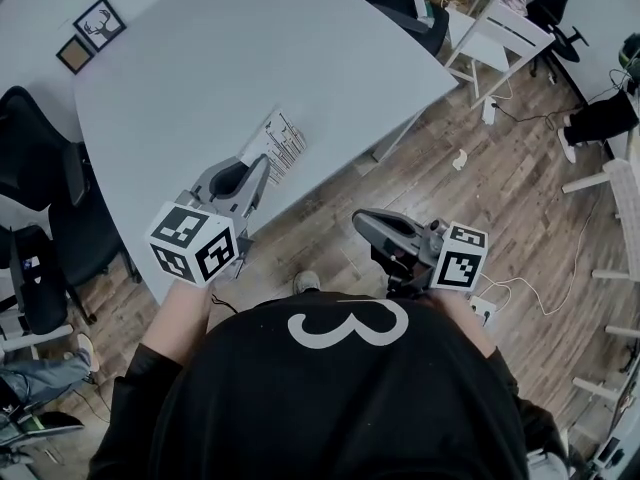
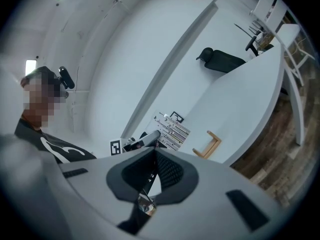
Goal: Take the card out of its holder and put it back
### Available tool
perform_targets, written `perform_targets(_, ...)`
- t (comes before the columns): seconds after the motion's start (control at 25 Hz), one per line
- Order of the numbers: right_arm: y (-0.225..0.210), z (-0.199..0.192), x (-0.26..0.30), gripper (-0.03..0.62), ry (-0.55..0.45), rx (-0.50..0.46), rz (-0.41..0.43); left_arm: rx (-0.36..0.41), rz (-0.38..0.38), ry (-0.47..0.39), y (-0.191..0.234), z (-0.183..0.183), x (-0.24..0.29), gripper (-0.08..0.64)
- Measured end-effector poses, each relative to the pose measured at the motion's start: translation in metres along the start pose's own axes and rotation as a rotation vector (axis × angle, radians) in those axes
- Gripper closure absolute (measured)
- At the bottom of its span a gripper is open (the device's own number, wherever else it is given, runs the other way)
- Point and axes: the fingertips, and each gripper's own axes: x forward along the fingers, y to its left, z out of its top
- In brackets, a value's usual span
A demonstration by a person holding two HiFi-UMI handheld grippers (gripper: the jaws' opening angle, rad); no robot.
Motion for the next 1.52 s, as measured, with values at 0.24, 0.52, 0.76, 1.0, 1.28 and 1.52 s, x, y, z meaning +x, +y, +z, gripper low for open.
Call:
perform_targets(0.24, -0.013, 0.011, 0.010, 0.581, -0.015, 0.004, -0.016, 0.032, 0.013, 0.029, 0.024, -0.007, 0.019, 0.535)
perform_targets(0.52, -0.022, 0.014, 0.019, 0.581, -0.010, 0.009, -0.033, 0.050, 0.027, 0.063, 0.046, -0.020, 0.039, 0.535)
perform_targets(0.76, -0.031, 0.015, 0.019, 0.583, -0.008, 0.014, -0.055, 0.071, 0.027, 0.093, 0.056, -0.030, 0.051, 0.535)
perform_targets(1.0, -0.034, 0.017, 0.023, 0.582, -0.011, 0.021, -0.062, 0.078, 0.024, 0.110, 0.060, -0.038, 0.057, 0.535)
perform_targets(1.28, -0.038, 0.015, 0.022, 0.581, -0.015, 0.026, -0.073, 0.085, 0.015, 0.119, 0.059, -0.043, 0.062, 0.535)
perform_targets(1.52, -0.039, 0.015, 0.022, 0.582, -0.018, 0.031, -0.077, 0.084, 0.015, 0.140, 0.058, -0.058, 0.066, 0.535)
